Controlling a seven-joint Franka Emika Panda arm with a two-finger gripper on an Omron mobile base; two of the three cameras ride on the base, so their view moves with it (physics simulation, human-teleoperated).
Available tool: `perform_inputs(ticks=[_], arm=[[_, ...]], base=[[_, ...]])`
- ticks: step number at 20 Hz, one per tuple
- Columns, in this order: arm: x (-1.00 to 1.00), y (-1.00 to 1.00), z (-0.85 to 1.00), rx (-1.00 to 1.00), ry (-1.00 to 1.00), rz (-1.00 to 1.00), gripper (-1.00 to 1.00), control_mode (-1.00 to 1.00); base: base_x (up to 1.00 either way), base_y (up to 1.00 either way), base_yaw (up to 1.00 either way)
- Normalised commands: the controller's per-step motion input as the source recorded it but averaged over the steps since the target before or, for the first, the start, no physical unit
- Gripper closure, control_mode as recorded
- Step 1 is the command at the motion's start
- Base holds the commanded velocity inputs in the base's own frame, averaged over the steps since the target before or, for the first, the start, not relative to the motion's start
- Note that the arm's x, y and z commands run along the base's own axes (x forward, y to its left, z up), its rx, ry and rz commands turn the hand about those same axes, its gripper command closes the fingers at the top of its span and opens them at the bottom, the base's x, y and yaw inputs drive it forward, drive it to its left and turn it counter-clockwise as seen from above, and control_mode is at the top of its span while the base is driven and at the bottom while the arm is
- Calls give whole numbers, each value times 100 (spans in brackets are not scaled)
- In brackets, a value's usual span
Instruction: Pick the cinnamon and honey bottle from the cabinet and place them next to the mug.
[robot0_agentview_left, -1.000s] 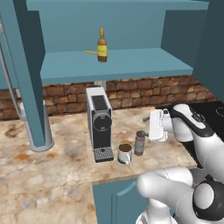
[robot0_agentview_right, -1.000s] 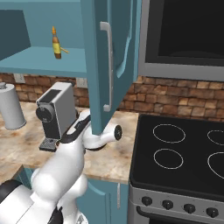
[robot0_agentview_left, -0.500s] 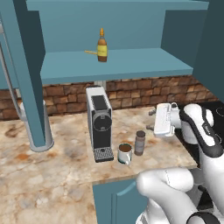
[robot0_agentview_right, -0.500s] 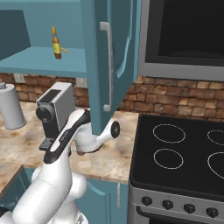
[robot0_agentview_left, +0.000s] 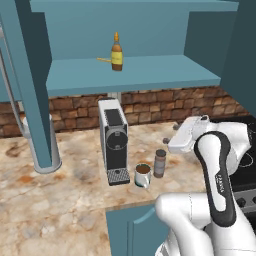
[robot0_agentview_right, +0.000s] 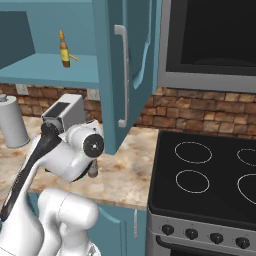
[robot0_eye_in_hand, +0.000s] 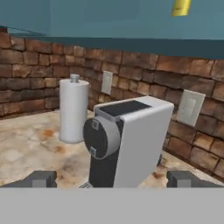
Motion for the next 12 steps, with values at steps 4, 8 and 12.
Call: perform_inputs(ticks=[4,8,12], arm=[[-62,28,100,4,0,-10,-100,-100],[-61,28,100,7,0,-4,-100,-100],[-32,32,85,6,-6,-2,-100,-100]], base=[[0,0,0],[0,0,0],[0,0,0]])
